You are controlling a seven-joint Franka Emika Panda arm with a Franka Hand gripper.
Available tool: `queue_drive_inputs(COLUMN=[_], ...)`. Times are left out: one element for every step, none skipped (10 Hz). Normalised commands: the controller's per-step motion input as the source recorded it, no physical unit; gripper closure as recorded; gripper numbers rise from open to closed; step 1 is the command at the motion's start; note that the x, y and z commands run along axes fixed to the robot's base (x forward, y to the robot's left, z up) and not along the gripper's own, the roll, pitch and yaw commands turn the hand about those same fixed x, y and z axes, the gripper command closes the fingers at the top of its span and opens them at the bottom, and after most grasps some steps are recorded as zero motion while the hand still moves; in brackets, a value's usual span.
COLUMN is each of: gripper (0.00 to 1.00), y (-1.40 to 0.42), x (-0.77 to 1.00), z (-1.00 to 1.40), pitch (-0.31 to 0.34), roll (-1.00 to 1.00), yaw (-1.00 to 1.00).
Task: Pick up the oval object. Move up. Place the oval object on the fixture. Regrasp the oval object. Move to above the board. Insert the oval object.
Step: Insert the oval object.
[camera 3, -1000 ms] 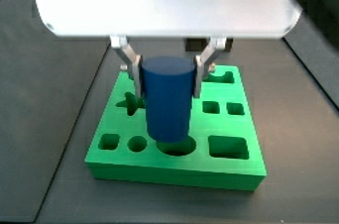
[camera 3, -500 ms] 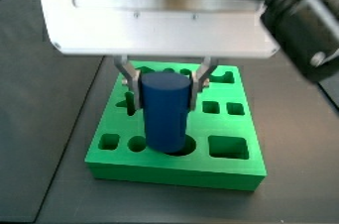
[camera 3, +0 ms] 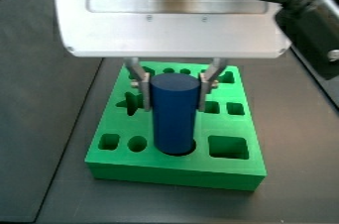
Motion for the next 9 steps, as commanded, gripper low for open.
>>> queue_drive_inputs(gripper=[1.00, 1.00, 1.00, 1.00, 1.00, 1.00, 1.00, 1.00, 1.00], y=[0.00, 0.00, 0.00, 0.00, -0.10, -0.14, -0.17, -0.19, -0.16], x=[0.31, 0.23, 0.03, -0.19, -0.36, -0.40, -0.36, -0.20, -0.04], z=[-0.37, -0.41, -0.63, -0.91, -0.91, -0.78, -0.79, -0.87, -0.94], pitch=[0.000, 0.000, -0.017, -0.117, -0.103, -0.114, -0.113, -0.079, -0.047], roll=[-0.06, -0.05, -0.01, 0.05, 0.21, 0.27, 0.27, 0.25, 0.22], yaw=[0.00, 0.00, 0.00, 0.00, 0.00, 0.00, 0.00, 0.00, 0.00])
